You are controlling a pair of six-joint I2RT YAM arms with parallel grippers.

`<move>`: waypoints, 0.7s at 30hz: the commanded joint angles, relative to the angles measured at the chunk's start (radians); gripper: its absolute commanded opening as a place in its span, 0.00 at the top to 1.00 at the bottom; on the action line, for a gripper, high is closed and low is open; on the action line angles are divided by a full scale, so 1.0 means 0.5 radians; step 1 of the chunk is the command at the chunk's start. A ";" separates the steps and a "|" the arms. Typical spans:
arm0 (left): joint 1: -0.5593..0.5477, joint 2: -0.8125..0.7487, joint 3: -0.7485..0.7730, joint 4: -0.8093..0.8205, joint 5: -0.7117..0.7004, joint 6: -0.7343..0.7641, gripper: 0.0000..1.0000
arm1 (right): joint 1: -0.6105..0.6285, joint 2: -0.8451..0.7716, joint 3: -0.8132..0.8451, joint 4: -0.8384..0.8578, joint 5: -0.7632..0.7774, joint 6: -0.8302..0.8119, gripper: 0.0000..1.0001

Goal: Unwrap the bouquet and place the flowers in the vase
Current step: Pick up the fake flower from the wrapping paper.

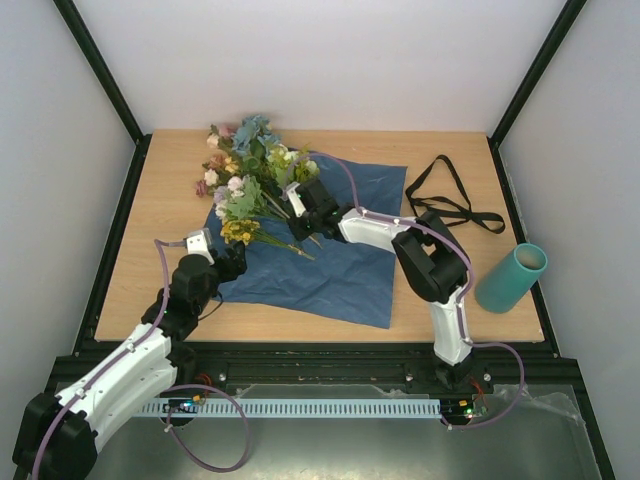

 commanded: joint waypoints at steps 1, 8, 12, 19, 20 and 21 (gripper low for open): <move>0.009 -0.007 -0.009 0.044 0.012 -0.029 0.15 | 0.009 -0.242 -0.151 0.248 0.007 0.022 0.99; 0.010 0.028 -0.049 0.251 0.130 -0.183 0.19 | 0.013 -0.396 -0.425 0.650 -0.101 0.044 0.99; 0.011 0.153 0.093 0.356 0.296 -0.313 0.19 | 0.016 -0.497 -0.498 0.728 -0.106 0.078 0.99; 0.012 0.301 0.283 0.367 0.294 -0.296 0.19 | 0.017 -0.736 -0.693 1.007 -0.104 0.048 0.99; 0.012 0.317 0.297 0.370 0.295 -0.303 0.19 | 0.015 -0.760 -0.697 1.022 -0.101 0.046 0.99; 0.014 0.334 0.318 0.377 0.308 -0.313 0.19 | 0.016 -0.786 -0.712 1.050 -0.110 0.054 0.99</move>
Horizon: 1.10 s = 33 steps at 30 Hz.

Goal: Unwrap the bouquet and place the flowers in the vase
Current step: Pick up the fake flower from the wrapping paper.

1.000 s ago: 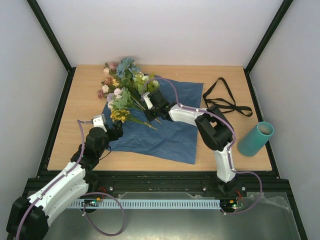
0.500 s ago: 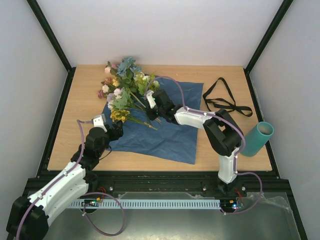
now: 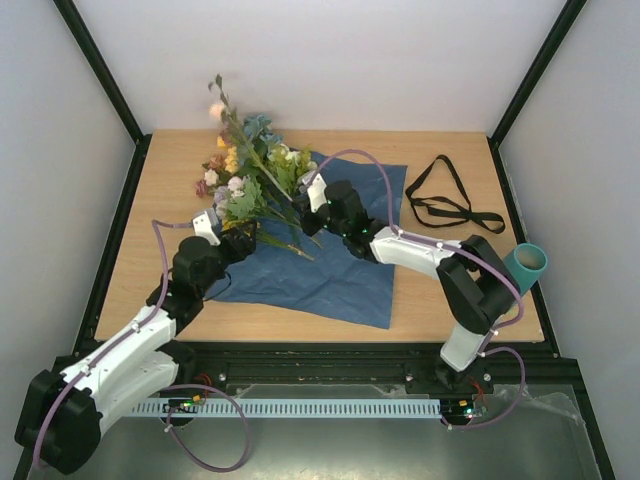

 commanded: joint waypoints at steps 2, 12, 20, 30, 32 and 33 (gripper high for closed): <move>0.015 0.083 0.121 0.129 0.076 -0.072 0.18 | 0.014 -0.184 -0.057 0.326 -0.033 0.028 0.99; 0.015 0.215 0.186 0.893 0.561 -0.196 0.24 | 0.120 -0.615 -0.565 0.710 -0.131 0.370 0.99; 0.006 0.402 0.204 1.199 0.834 -0.296 0.33 | 0.328 -0.825 -0.695 0.754 -0.025 0.456 0.99; 0.006 0.304 0.117 1.249 0.917 -0.278 0.80 | 0.489 -0.858 -0.760 0.736 0.153 0.443 0.99; 0.006 0.277 0.100 1.200 0.936 -0.227 0.92 | 0.489 -0.829 -0.760 0.699 0.184 0.449 0.97; 0.006 0.269 0.096 1.165 0.947 -0.188 0.97 | 0.490 -0.817 -0.756 0.675 0.196 0.453 0.94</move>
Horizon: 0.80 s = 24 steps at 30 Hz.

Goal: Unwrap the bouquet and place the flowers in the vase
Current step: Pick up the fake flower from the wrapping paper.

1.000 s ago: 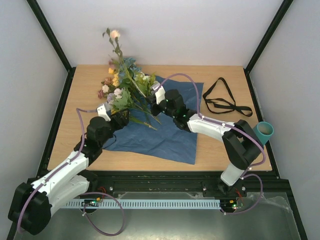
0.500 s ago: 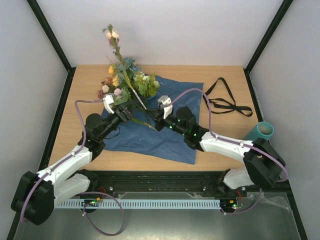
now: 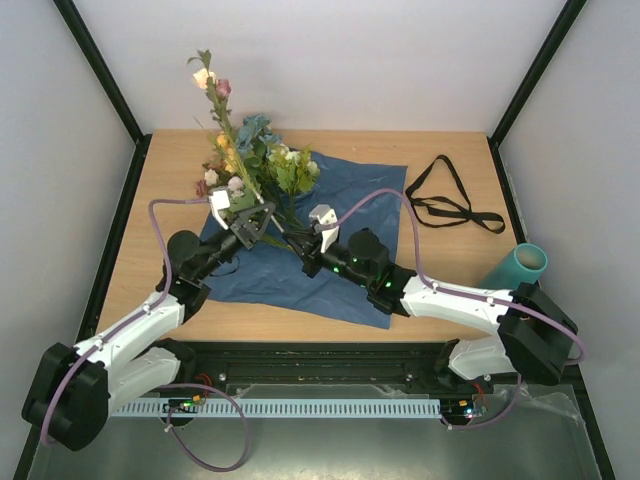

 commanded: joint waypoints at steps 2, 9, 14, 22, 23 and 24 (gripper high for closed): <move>0.000 -0.088 -0.037 -0.071 0.078 0.216 0.98 | 0.012 0.023 -0.022 -0.023 0.151 0.036 0.84; -0.005 -0.166 0.029 -0.622 -0.019 0.668 0.98 | 0.011 -0.184 0.129 -0.692 0.587 0.216 0.55; -0.116 -0.174 -0.002 -0.792 -0.256 0.810 0.98 | 0.009 -0.195 0.401 -1.401 1.393 0.543 0.50; -0.402 -0.169 -0.068 -0.836 -0.573 1.006 0.98 | -0.164 -0.199 0.685 -2.184 1.860 0.950 0.46; -0.427 -0.172 -0.096 -0.809 -0.594 1.023 0.98 | -0.240 -0.225 0.677 -2.203 1.872 0.959 0.46; -0.450 -0.169 -0.130 -0.785 -0.609 1.043 0.98 | -0.300 -0.245 0.678 -2.241 1.876 0.972 0.46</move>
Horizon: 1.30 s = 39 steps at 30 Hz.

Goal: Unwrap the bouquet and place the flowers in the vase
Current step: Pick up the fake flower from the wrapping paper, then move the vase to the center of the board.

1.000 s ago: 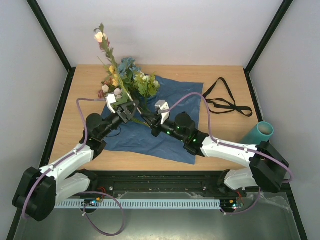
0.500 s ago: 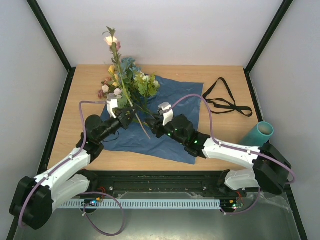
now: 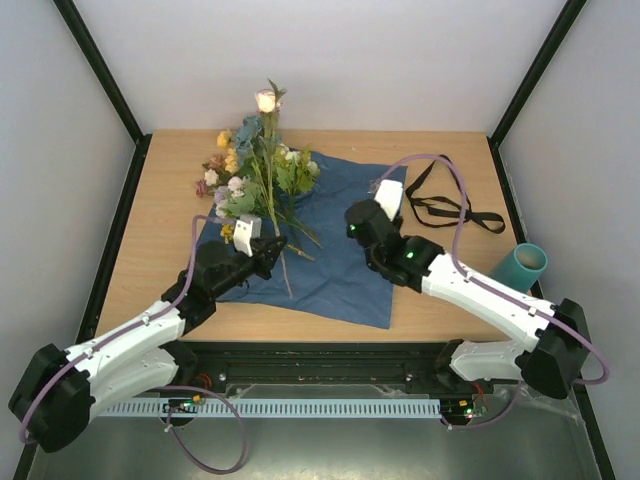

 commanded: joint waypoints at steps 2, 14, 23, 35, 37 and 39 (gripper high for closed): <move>-0.137 -0.015 -0.116 0.079 -0.224 0.206 0.98 | -0.302 -0.121 0.072 -0.572 0.370 0.300 0.48; -0.366 -0.044 -0.083 0.007 -0.467 0.357 0.98 | -0.957 -0.244 0.307 -1.040 0.429 0.464 0.51; -0.451 0.019 -0.056 -0.004 -0.550 0.388 0.98 | -1.270 -0.342 0.381 -1.178 0.225 0.453 0.47; -0.601 0.089 -0.006 -0.003 -0.614 0.416 0.98 | -1.691 -0.184 0.453 -1.355 0.120 0.565 0.49; -0.645 0.093 0.001 0.000 -0.639 0.428 0.98 | -1.805 -0.128 0.557 -1.432 0.014 0.617 0.47; -0.682 0.100 0.004 0.010 -0.673 0.442 0.98 | -1.879 -0.078 0.662 -1.505 -0.057 0.656 0.45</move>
